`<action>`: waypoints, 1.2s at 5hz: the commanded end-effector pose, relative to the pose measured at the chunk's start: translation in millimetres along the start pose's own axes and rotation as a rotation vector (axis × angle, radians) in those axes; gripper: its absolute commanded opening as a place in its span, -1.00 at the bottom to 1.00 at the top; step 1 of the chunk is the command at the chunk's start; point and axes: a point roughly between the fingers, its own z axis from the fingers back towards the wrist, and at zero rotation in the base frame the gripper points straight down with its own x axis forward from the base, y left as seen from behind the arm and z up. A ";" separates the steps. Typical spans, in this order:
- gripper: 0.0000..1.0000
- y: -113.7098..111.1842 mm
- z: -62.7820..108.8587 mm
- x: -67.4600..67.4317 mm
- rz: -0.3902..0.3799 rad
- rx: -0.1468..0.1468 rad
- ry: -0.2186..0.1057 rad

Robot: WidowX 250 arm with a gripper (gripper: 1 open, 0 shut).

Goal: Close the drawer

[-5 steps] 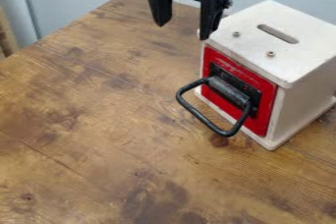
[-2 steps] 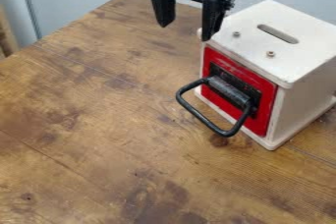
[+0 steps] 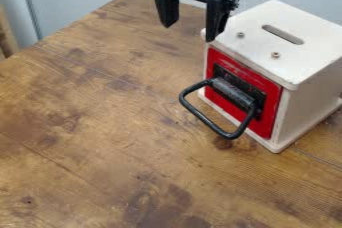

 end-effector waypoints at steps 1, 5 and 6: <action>1.00 0.7 20.3 6.4 -0.001 -0.002 -0.069; 1.00 -1.3 25.7 6.9 -0.010 0.002 -0.082; 1.00 -2.5 25.4 7.5 -0.010 0.003 -0.085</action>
